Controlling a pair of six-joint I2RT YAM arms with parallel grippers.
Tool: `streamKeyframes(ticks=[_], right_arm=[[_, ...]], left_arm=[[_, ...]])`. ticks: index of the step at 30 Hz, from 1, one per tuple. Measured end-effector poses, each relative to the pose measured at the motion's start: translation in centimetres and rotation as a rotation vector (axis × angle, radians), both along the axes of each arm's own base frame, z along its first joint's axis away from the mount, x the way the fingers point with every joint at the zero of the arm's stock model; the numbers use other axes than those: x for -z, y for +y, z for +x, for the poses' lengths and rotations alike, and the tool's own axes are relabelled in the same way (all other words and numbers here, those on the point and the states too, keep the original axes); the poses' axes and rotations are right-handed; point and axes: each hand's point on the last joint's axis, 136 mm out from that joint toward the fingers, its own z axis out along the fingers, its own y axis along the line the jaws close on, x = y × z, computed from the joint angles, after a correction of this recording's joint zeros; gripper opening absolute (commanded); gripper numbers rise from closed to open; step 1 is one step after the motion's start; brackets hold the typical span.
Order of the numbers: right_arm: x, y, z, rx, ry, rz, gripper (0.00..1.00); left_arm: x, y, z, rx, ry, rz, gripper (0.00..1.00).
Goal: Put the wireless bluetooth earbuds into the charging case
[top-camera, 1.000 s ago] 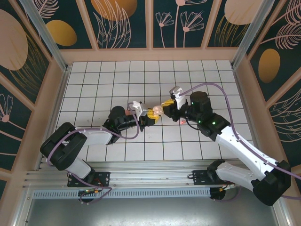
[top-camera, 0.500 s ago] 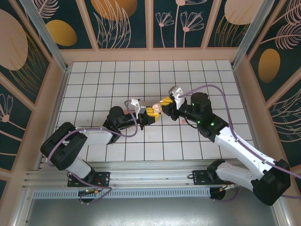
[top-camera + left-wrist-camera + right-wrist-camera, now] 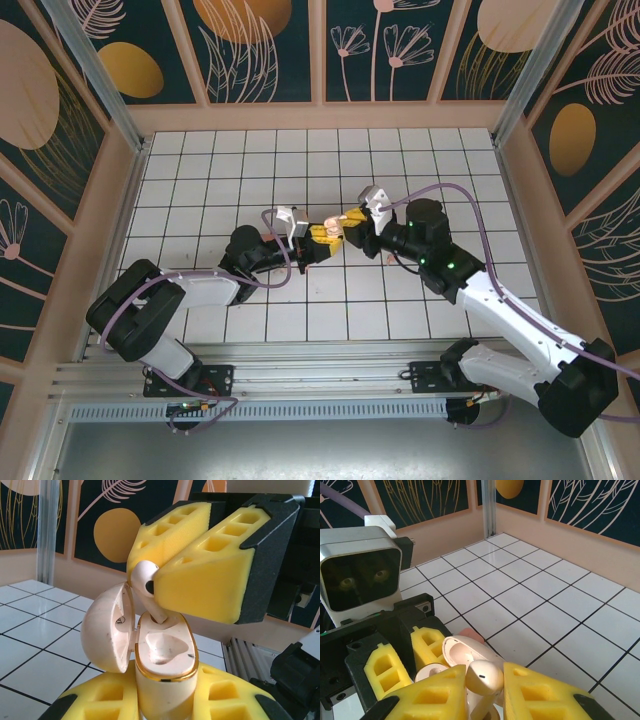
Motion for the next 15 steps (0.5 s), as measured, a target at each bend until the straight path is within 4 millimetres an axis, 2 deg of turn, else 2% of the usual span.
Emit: streamKeyframes(ticks=[15], right_arm=[[0.1,0.3,-1.7,-0.077,0.017,0.004,0.27]], left_arm=[[0.1,-0.1,0.1,-0.004,-0.005,0.007,0.14]])
